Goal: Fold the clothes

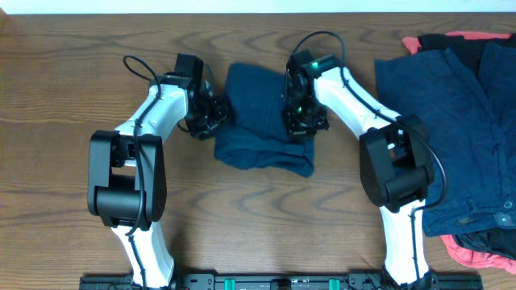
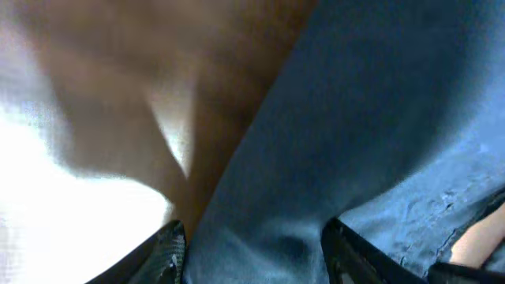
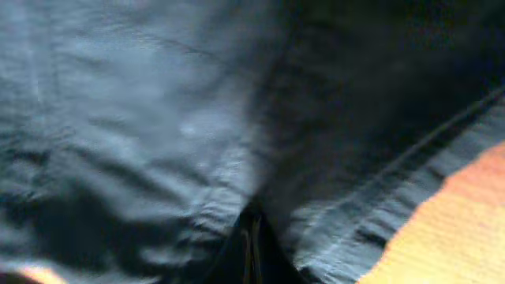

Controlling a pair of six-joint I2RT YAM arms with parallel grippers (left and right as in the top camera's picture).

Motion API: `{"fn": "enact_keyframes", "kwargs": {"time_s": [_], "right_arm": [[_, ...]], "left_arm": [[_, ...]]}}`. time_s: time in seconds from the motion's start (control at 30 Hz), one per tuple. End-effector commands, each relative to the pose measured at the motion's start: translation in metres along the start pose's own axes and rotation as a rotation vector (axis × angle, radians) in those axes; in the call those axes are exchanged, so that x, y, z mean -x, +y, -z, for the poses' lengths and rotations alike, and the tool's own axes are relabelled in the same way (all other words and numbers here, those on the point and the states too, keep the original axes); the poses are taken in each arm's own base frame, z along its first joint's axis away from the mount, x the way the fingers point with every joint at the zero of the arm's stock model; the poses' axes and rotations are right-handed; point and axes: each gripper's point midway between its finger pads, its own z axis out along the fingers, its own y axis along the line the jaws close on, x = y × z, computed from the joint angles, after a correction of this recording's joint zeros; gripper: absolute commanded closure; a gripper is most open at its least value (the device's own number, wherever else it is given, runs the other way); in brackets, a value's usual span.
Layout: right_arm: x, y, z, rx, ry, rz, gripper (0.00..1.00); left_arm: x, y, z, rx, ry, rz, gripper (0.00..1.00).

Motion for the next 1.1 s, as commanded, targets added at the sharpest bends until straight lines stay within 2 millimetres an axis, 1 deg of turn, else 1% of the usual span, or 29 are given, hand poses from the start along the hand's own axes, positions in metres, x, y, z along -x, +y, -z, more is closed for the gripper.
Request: {"fn": "enact_keyframes", "kwargs": {"time_s": [0.0, 0.1, 0.17, 0.2, 0.3, 0.37, 0.43, 0.53, 0.57, 0.6, 0.63, 0.67, 0.73, 0.8, 0.83, 0.87, 0.97, 1.07], "right_arm": [[-0.011, -0.029, -0.016, -0.172, 0.06, 0.002, 0.99], [-0.014, -0.05, -0.018, -0.285, 0.079, -0.013, 0.99], [-0.011, -0.059, -0.018, -0.315, 0.072, -0.019, 0.99], [-0.007, -0.063, -0.017, -0.316, 0.057, -0.025, 0.99], [0.009, -0.071, -0.015, -0.31, -0.004, -0.043, 0.99], [0.022, -0.08, -0.01, -0.313, -0.052, -0.061, 0.99], [0.031, -0.086, 0.0, -0.306, -0.088, -0.081, 0.99], [0.042, -0.092, 0.03, -0.294, -0.14, -0.109, 0.98], [0.046, -0.093, 0.044, -0.286, -0.164, -0.117, 0.96], [0.049, -0.091, 0.059, -0.279, -0.19, -0.122, 0.93], [0.051, -0.09, 0.074, -0.27, -0.213, -0.124, 0.9], [0.052, -0.087, 0.091, -0.262, -0.242, -0.126, 0.87], [0.05, -0.081, 0.119, -0.249, -0.285, -0.124, 0.83], [0.044, -0.073, 0.14, -0.234, -0.307, -0.115, 0.81], [0.038, -0.069, 0.146, -0.218, -0.306, -0.105, 0.79], [0.032, -0.063, 0.149, -0.198, -0.295, -0.099, 0.79], [0.01, -0.051, 0.146, -0.153, -0.216, -0.093, 0.81], [-0.01, -0.045, 0.134, -0.156, -0.124, -0.087, 0.82]], "left_arm": [[-0.025, 0.0, -0.002, 0.027, 0.097, -0.002, 0.45], [-0.064, 0.01, -0.001, 0.109, 0.23, 0.032, 0.57], [-0.089, 0.014, 0.003, 0.163, 0.311, 0.043, 0.58], [-0.098, 0.014, 0.004, 0.18, 0.336, 0.04, 0.58], [-0.11, 0.008, 0.01, 0.193, 0.349, 0.0, 0.58], [-0.11, 0.001, 0.019, 0.181, 0.315, -0.029, 0.58], [-0.104, -0.003, 0.033, 0.182, 0.247, -0.061, 0.58], [-0.085, -0.003, 0.058, 0.211, 0.094, -0.121, 0.55], [-0.076, -0.004, 0.068, 0.215, 0.028, -0.144, 0.37], [-0.067, -0.006, 0.079, 0.216, -0.041, -0.16, 0.1], [-0.057, -0.009, 0.088, 0.21, -0.107, -0.172, 0.02], [-0.046, -0.015, 0.097, 0.189, -0.17, -0.201, 0.02], [-0.024, -0.032, 0.114, 0.128, -0.288, -0.326, 0.02], [-0.001, -0.044, 0.126, 0.089, -0.388, -0.396, 0.02], [0.008, -0.047, 0.13, 0.072, -0.421, -0.419, 0.02], [0.015, -0.05, 0.131, 0.052, -0.436, -0.44, 0.02], [0.037, -0.051, 0.126, -0.019, -0.452, -0.449, 0.02], [0.051, -0.052, 0.11, -0.116, -0.41, -0.433, 0.02]]}}
